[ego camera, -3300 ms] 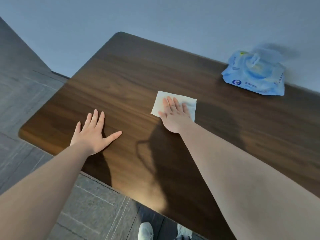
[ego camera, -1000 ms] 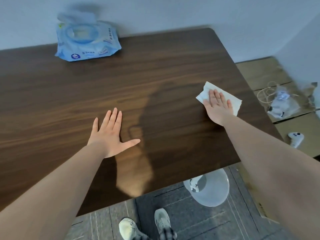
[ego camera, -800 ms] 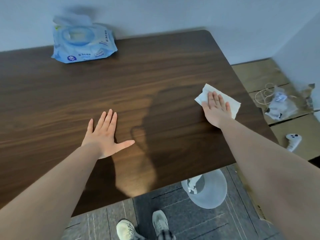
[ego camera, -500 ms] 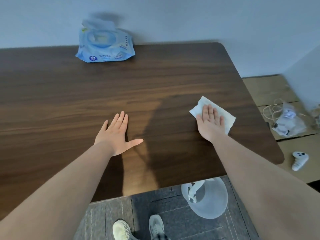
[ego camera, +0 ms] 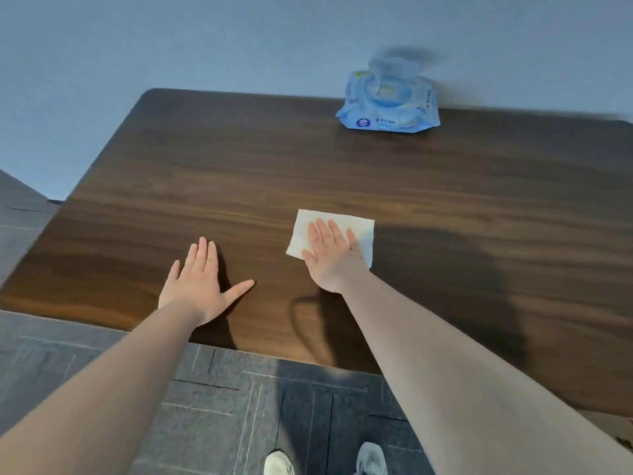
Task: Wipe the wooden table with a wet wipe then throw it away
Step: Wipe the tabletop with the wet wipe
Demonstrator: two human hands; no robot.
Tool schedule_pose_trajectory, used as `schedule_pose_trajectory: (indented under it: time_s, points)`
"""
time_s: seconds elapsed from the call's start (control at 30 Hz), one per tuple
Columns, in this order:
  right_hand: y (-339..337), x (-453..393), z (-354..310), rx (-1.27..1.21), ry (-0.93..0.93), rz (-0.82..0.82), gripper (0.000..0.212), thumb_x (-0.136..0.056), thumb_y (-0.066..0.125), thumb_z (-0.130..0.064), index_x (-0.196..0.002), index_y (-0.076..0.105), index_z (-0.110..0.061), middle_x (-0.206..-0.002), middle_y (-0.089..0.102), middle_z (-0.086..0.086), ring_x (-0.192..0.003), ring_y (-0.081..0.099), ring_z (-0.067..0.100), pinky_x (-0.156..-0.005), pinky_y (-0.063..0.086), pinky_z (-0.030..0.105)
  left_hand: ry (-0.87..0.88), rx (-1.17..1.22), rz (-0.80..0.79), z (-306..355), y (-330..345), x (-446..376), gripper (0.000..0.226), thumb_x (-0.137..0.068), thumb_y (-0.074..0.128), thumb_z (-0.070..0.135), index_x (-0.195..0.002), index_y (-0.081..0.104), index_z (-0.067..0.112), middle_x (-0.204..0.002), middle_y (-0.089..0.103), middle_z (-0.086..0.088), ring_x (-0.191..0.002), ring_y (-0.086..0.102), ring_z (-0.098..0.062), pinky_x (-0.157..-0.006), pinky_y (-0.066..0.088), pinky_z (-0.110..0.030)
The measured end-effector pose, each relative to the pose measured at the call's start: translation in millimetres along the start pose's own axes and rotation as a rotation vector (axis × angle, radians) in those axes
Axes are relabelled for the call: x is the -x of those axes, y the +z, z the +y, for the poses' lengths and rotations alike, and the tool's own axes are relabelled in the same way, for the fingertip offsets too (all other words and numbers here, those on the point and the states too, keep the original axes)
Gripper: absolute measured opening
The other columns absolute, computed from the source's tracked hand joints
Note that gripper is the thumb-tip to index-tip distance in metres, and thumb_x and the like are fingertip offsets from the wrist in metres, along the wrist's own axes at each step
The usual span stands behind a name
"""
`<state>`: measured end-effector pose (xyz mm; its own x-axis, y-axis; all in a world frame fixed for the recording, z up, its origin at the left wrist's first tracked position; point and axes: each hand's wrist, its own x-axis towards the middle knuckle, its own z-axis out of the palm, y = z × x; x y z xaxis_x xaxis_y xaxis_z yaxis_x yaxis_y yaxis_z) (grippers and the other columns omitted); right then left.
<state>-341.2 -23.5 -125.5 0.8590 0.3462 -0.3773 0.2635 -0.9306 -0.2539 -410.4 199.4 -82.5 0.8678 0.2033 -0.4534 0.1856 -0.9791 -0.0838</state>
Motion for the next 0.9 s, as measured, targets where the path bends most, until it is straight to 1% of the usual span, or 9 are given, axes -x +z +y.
schedule_pose_trajectory:
  time_s: [0.13, 0.23, 0.33, 0.4, 0.5, 0.6, 0.67, 0.77, 0.9]
  points:
    - [10, -38, -88, 0.055, -0.1, -0.027, 0.057, -0.1, 0.008, -0.041, -0.15, -0.011, -0.022, -0.159, -0.016, -0.008, -0.146, -0.016, 0.014, -0.116, -0.013, 0.04, -0.119, -0.018, -0.047, -91, 13, 1, 0.123, -0.063, 0.014, 0.091, -0.149, -0.013, 0.007, -0.16, -0.014, -0.009, -0.147, -0.01, -0.022, -0.119, 0.005, -0.042]
    - [16, -65, -154, 0.071, -0.148, -0.046, 0.057, -0.1, 0.008, -0.041, -0.15, -0.01, -0.023, -0.159, -0.016, -0.008, -0.146, -0.016, 0.014, -0.117, -0.012, 0.04, -0.206, 0.018, -0.069, -153, 24, -1, 0.131, -0.055, 0.011, 0.095, -0.148, -0.014, 0.006, -0.159, -0.015, -0.013, -0.147, -0.01, -0.025, -0.12, 0.005, -0.044]
    - [22, -91, -212, 0.082, -0.203, -0.048, 0.057, -0.1, 0.01, -0.041, -0.151, -0.008, -0.023, -0.16, -0.015, -0.007, -0.146, -0.015, 0.014, -0.117, -0.012, 0.04, -0.214, 0.106, -0.042, -187, 40, -4, 0.132, -0.053, 0.008, 0.097, -0.148, -0.017, 0.009, -0.158, -0.019, -0.011, -0.146, -0.014, -0.026, -0.118, 0.001, -0.047]
    - [25, -108, -246, 0.104, -0.239, -0.057, 0.058, -0.1, 0.01, -0.042, -0.151, -0.009, -0.023, -0.16, -0.015, -0.006, -0.146, -0.015, 0.015, -0.116, -0.013, 0.04, -0.192, 0.171, 0.01, -192, 50, -5, 0.129, -0.055, 0.01, 0.097, -0.148, -0.018, 0.013, -0.158, -0.022, -0.007, -0.145, -0.018, -0.025, -0.116, -0.004, -0.047]
    - [28, -134, -293, 0.145, -0.285, -0.08, 0.058, -0.1, 0.01, -0.043, -0.151, -0.01, -0.023, -0.16, -0.016, -0.005, -0.146, -0.016, 0.016, -0.117, -0.012, 0.042, -0.192, 0.21, 0.024, -196, 53, -9, 0.128, -0.055, 0.014, 0.097, -0.148, -0.018, 0.015, -0.158, -0.022, -0.004, -0.144, -0.021, -0.023, -0.115, -0.008, -0.047]
    - [30, -149, -328, 0.167, -0.311, -0.088, 0.057, -0.1, 0.01, -0.042, -0.15, -0.009, -0.023, -0.16, -0.016, -0.006, -0.146, -0.016, 0.016, -0.118, -0.011, 0.043, -0.16, 0.211, 0.026, -196, 54, -11, 0.124, -0.057, 0.009, 0.095, -0.148, -0.019, 0.015, -0.158, -0.024, -0.004, -0.144, -0.023, -0.024, -0.114, -0.012, -0.046]
    - [34, -155, -348, 0.172, -0.345, -0.086, 0.057, -0.1, 0.01, -0.042, -0.151, -0.008, -0.023, -0.16, -0.014, -0.005, -0.146, -0.014, 0.016, -0.118, -0.01, 0.043, -0.145, 0.223, 0.034, -198, 56, -11, 0.125, -0.052, 0.003, 0.094, -0.148, -0.019, 0.015, -0.157, -0.025, -0.003, -0.143, -0.024, -0.022, -0.112, -0.015, -0.044]
    - [39, -159, -363, 0.192, -0.388, -0.071, 0.057, -0.1, 0.01, -0.042, -0.151, -0.007, -0.023, -0.161, -0.013, -0.004, -0.147, -0.013, 0.017, -0.117, -0.01, 0.043, -0.131, 0.255, 0.057, -199, 59, -10, 0.127, -0.047, -0.003, 0.092, -0.147, -0.02, 0.015, -0.157, -0.025, -0.003, -0.143, -0.025, -0.02, -0.111, -0.018, -0.043]
    - [37, -158, -357, 0.209, -0.442, -0.101, 0.057, -0.1, 0.011, -0.042, -0.151, -0.007, -0.024, -0.16, -0.013, -0.006, -0.147, -0.013, 0.015, -0.117, -0.01, 0.041, -0.136, 0.255, 0.065, -199, 60, -9, 0.123, -0.055, 0.005, 0.093, -0.147, -0.02, 0.015, -0.157, -0.025, -0.002, -0.143, -0.024, -0.02, -0.113, -0.016, -0.043]
